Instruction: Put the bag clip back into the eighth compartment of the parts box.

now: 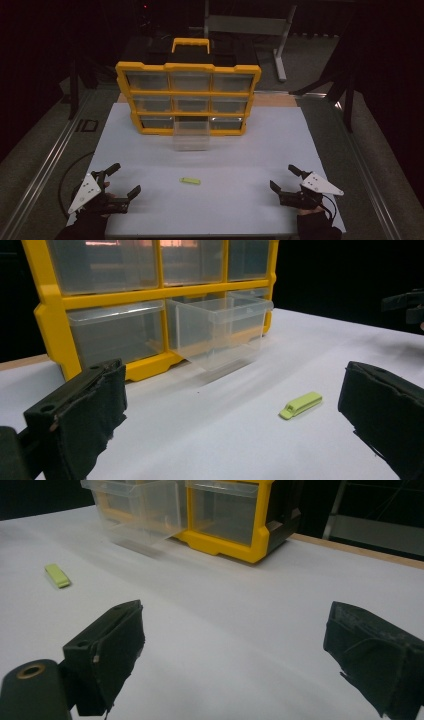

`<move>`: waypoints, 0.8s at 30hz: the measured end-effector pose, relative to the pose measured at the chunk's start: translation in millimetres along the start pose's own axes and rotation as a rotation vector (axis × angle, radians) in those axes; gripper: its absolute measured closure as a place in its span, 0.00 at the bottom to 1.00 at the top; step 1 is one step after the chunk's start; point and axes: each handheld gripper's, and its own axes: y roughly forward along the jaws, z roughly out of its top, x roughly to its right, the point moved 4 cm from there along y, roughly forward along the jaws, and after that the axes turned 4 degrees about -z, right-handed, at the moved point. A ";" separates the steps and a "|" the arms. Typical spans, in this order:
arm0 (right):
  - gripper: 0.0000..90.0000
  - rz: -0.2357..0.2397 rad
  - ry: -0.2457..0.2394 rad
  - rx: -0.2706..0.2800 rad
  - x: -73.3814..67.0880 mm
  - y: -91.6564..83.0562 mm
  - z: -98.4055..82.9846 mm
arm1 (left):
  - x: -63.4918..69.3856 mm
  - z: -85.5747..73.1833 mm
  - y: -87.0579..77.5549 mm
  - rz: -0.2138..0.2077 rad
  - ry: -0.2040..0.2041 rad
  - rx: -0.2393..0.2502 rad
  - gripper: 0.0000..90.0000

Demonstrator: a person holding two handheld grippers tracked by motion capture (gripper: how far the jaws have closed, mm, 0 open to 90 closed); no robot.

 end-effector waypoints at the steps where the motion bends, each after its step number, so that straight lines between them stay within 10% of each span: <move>1: 0.10 0.000 0.001 -0.004 -0.3 0.3 0.0 | 0.2 -0.3 0.1 -0.002 -0.009 -0.003 0.00; 24: 0.08 0.080 0.052 -0.080 -5.2 -2.4 14.3 | -0.9 0.6 -1.7 0.009 -0.012 0.004 0.00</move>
